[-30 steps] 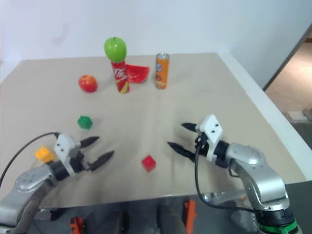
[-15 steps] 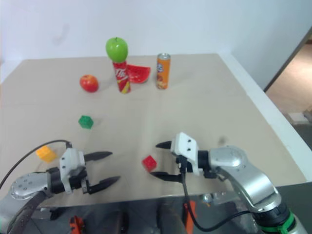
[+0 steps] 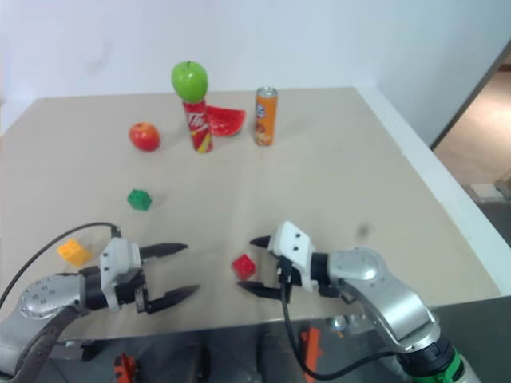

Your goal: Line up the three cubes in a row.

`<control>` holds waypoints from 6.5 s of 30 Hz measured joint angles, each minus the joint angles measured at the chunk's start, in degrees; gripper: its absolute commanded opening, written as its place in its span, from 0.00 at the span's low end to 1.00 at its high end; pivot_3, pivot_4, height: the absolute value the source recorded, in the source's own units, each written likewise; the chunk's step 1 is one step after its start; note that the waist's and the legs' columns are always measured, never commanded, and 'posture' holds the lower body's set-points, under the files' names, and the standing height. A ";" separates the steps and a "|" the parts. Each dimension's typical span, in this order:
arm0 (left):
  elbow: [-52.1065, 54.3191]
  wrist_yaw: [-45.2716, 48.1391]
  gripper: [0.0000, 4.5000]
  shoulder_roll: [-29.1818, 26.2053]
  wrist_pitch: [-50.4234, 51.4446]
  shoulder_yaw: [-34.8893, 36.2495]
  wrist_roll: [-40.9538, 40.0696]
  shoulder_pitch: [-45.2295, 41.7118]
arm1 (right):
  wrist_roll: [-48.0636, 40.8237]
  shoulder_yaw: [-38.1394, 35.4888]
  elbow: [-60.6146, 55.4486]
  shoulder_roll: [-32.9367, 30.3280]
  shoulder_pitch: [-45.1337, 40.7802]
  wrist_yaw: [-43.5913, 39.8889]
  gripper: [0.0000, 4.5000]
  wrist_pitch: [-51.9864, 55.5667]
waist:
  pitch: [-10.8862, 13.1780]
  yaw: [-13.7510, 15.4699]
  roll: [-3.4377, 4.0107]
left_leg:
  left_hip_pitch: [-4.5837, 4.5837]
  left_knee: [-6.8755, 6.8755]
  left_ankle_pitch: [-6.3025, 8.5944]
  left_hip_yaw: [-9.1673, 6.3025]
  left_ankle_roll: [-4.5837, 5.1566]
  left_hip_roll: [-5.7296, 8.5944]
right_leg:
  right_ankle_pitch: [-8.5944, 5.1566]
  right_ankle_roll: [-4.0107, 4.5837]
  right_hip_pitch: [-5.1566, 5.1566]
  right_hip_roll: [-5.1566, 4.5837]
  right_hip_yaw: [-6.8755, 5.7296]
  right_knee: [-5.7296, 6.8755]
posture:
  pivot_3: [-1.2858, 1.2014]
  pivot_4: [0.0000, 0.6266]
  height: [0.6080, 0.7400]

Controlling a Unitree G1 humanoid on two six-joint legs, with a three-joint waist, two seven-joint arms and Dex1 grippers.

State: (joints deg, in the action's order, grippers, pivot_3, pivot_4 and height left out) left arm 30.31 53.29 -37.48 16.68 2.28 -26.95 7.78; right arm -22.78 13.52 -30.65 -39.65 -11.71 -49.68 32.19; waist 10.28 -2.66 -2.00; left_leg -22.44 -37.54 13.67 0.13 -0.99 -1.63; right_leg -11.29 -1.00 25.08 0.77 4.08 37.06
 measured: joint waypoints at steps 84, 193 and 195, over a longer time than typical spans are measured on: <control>-0.52 -5.77 1.00 1.25 -2.72 -0.15 4.34 1.59 | 14.03 5.42 5.42 16.28 -10.88 20.36 0.41 20.60 | -0.04 -0.01 -0.06 | -0.04 0.00 0.00 -0.02 0.00 0.00 | 0.03 0.04 0.04 -0.02 -0.01 0.05 | 0.52 0.24 1.00; -25.30 -46.17 0.38 12.81 35.03 7.93 7.89 -32.85 | -1.18 1.95 8.90 8.39 -20.67 -3.36 1.00 1.02 | -0.04 0.01 -0.16 | -0.13 0.02 -0.11 -0.27 0.01 0.03 | 0.33 -0.14 0.02 0.04 -0.19 0.03 | 0.52 0.24 1.00; -25.71 -46.02 0.30 12.82 34.96 7.92 8.13 -33.33 | -1.18 1.74 8.89 8.22 -20.64 -3.15 1.00 1.02 | -0.04 0.02 -0.16 | -0.14 0.02 -0.11 -0.28 0.01 0.03 | 0.33 -0.14 0.02 0.04 -0.19 0.03 | 0.52 0.24 1.00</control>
State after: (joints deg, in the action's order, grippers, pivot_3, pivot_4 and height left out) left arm 4.60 7.27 -24.66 51.64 10.20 -18.82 -25.55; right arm -23.96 15.26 -21.76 -31.44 -32.35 -52.83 33.21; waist 10.24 -2.64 -2.17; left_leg -22.58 -37.52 13.56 -0.14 -0.98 -1.60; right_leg -10.96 -1.15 25.10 0.81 3.89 37.09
